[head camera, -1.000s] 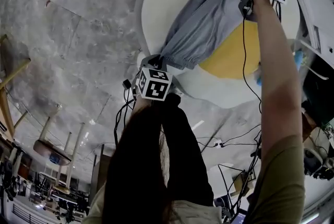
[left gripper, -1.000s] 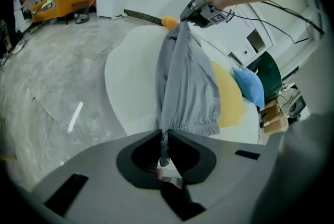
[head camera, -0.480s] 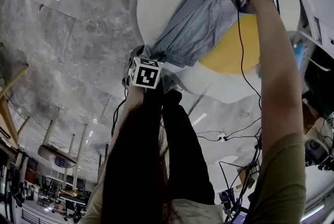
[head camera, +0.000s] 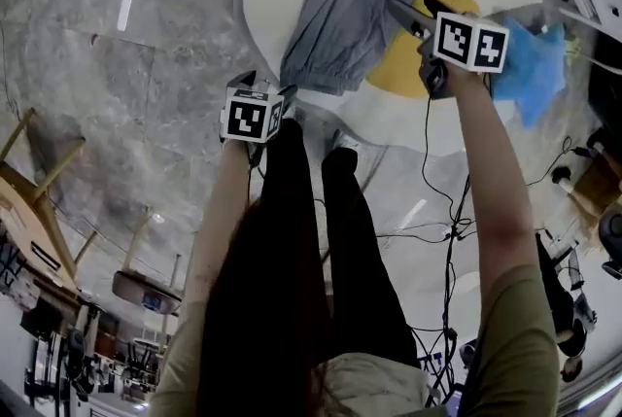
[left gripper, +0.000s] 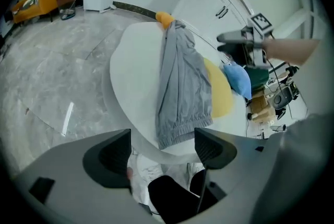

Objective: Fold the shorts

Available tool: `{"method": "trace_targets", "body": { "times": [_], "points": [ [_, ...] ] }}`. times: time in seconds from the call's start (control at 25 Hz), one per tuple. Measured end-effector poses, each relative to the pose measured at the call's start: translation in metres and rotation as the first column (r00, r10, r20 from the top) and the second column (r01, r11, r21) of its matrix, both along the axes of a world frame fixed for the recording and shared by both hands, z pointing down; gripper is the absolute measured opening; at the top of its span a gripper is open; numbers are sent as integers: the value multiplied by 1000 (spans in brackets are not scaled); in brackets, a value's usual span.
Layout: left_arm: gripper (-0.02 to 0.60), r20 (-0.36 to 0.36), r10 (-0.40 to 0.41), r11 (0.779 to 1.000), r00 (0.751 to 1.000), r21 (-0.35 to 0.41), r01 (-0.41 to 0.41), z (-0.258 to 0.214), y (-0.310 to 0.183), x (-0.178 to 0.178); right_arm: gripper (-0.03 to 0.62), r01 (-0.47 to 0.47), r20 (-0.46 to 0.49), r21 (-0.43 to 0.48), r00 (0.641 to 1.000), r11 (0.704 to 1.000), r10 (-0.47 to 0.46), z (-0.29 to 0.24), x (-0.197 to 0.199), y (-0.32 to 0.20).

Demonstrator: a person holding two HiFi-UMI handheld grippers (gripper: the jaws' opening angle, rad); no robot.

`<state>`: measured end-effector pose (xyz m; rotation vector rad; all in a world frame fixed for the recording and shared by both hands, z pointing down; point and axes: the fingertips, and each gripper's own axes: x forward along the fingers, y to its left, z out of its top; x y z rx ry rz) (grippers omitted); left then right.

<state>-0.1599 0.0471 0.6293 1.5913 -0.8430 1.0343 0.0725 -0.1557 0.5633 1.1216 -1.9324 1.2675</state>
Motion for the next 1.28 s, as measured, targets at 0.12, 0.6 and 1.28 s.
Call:
{"method": "trace_targets", "body": {
  "times": [0.12, 0.6, 1.28],
  "points": [
    [377, -8, 59, 998, 998, 12, -59, -4, -3, 9, 373, -65, 8, -96, 998, 993, 67, 25, 8, 89],
    [374, 12, 327, 943, 945, -63, -325, 50, 10, 18, 370, -328, -18, -263, 942, 908, 335, 105, -37, 231],
    [182, -40, 260, 953, 965, -149, -263, 74, 13, 33, 119, -330, 13, -322, 936, 887, 353, 132, -65, 246]
  ]
}}
